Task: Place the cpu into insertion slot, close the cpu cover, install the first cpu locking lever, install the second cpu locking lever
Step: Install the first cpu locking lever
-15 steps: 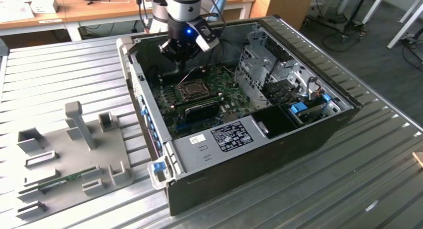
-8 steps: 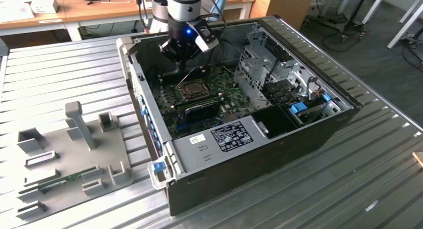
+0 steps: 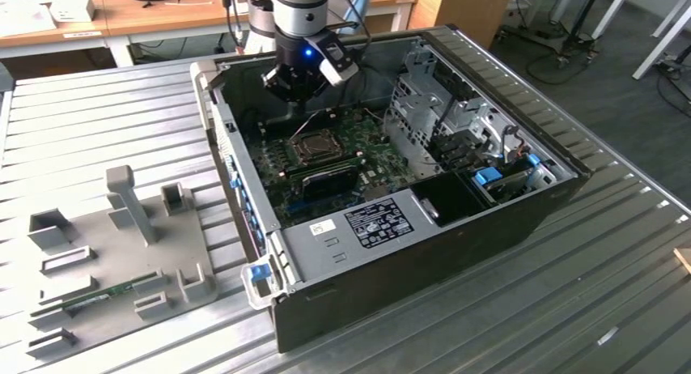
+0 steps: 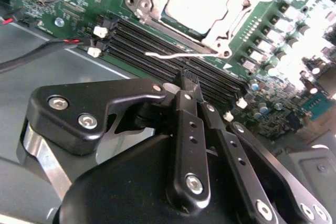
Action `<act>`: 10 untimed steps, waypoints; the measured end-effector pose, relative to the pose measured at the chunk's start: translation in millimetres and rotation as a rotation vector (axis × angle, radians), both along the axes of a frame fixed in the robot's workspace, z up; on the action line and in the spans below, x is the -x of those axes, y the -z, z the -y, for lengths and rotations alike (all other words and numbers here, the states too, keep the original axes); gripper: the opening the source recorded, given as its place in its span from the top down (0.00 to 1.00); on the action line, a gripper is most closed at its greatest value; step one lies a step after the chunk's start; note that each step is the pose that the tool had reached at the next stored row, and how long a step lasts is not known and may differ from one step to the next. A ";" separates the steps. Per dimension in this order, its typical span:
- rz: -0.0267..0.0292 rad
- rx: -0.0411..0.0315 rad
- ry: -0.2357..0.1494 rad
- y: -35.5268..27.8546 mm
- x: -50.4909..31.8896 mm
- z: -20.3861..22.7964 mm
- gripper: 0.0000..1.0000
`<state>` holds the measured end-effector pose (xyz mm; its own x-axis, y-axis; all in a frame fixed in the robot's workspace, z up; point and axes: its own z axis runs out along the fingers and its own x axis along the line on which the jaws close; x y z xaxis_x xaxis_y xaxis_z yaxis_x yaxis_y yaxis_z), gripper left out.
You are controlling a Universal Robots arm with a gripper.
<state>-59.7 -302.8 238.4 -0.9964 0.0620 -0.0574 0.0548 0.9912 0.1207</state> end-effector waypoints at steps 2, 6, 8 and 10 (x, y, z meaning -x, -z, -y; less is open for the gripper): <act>0.0100 0.0000 0.000 0.6 0.1 0.0 0.90; 0.0234 0.0002 0.000 1.5 0.8 0.1 0.90; 0.0267 0.0001 0.000 1.6 1.5 0.2 0.90; 0.0319 0.0001 0.000 1.8 2.2 0.5 0.90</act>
